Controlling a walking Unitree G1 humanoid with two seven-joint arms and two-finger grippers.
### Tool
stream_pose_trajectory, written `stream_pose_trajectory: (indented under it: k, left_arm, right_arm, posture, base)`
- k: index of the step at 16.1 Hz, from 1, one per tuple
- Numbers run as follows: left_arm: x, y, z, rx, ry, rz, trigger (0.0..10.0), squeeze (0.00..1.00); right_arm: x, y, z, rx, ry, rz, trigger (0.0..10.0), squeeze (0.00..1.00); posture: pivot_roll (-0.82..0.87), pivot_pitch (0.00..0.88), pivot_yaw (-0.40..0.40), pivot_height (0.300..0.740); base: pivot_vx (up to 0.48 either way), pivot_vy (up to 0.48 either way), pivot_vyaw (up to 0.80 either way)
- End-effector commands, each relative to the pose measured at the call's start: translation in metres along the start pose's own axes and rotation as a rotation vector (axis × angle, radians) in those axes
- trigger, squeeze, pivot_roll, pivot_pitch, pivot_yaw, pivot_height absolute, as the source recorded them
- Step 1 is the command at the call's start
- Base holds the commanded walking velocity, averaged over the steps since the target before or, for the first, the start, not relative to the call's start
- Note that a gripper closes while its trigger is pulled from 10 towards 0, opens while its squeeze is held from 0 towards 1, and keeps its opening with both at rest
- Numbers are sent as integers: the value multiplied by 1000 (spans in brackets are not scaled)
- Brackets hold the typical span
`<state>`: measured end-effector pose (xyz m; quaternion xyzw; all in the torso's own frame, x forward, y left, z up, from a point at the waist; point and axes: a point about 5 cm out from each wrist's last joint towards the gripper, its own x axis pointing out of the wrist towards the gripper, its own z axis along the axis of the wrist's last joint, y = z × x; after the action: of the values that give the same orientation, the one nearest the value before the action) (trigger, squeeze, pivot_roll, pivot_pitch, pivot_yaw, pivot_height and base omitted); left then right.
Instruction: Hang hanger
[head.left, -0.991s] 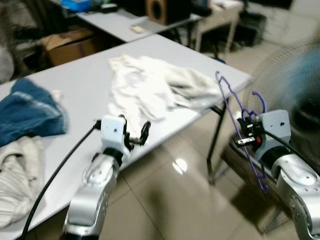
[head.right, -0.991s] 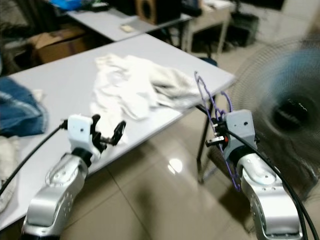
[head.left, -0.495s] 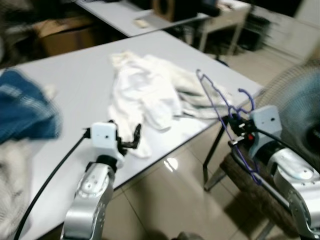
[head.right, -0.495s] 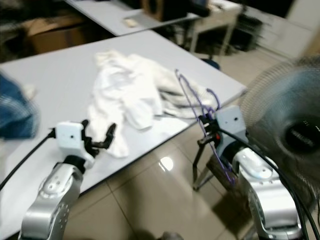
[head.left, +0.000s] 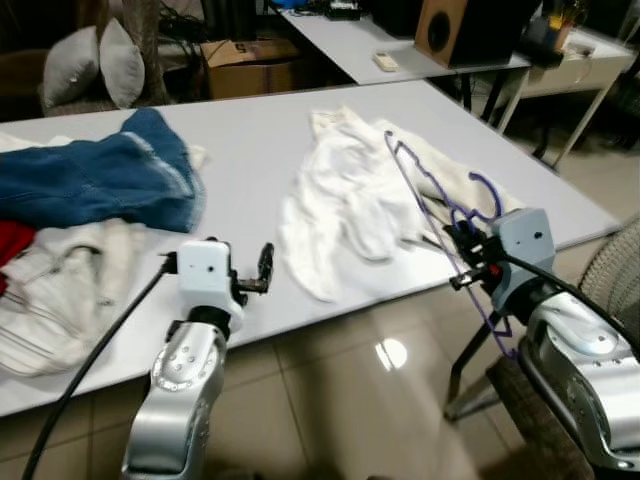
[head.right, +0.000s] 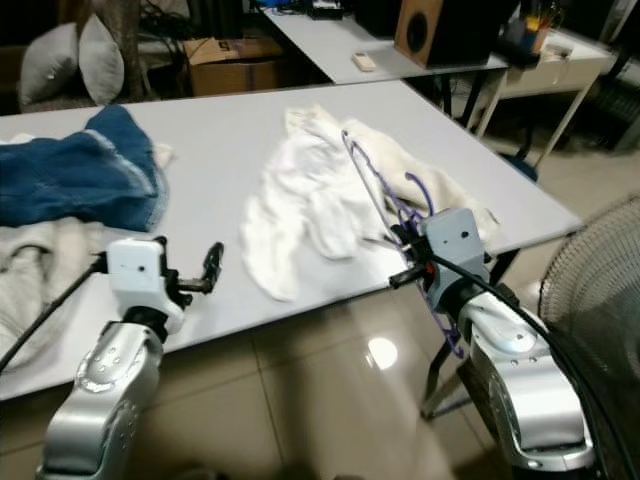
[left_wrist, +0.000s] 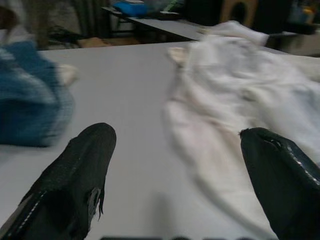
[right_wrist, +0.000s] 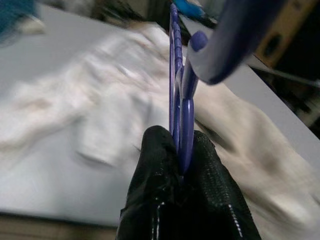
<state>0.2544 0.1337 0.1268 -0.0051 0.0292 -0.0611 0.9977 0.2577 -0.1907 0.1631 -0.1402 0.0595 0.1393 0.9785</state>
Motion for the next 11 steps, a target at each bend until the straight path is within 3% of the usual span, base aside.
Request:
stream_pose_trajectory:
  k: [1,2,5,9,11]
  left_arm:
    - [3,-4,2,-5,2,-27,10000,804]
    - [4,-4,3,-2,-5,-30,10000,584]
    - [6,-3,5,6,-17,-63,10000,584]
    - [7,0,5,-1,-18,-64,10000,584]
    - [6,3,5,3,-19,-48,10000,584]
  right_arm:
    - [-2,-2,1,-15,-10,-32,10000,0]
    - [-3,1,-1,-1,-9,-40,10000,0]
    - [-7,7,-5,74,-1,-65,10000,0]
    - [-7,9,-5,72,-6,-66,10000,0]
    - [-5,9,-2,53,-22,-38,10000,0]
  posture:
    - [-216,27,-5,740]
    - [-216,27,-5,740]
    - [-217,29,16,740]
    - [-212,29,23,740]
    - [-204,27,20,740]
  base:
    - [0,0,0]
    - [0,0,0]
    - [0,0,-175]
    - [125,0,-728]
    - [266,0,0]
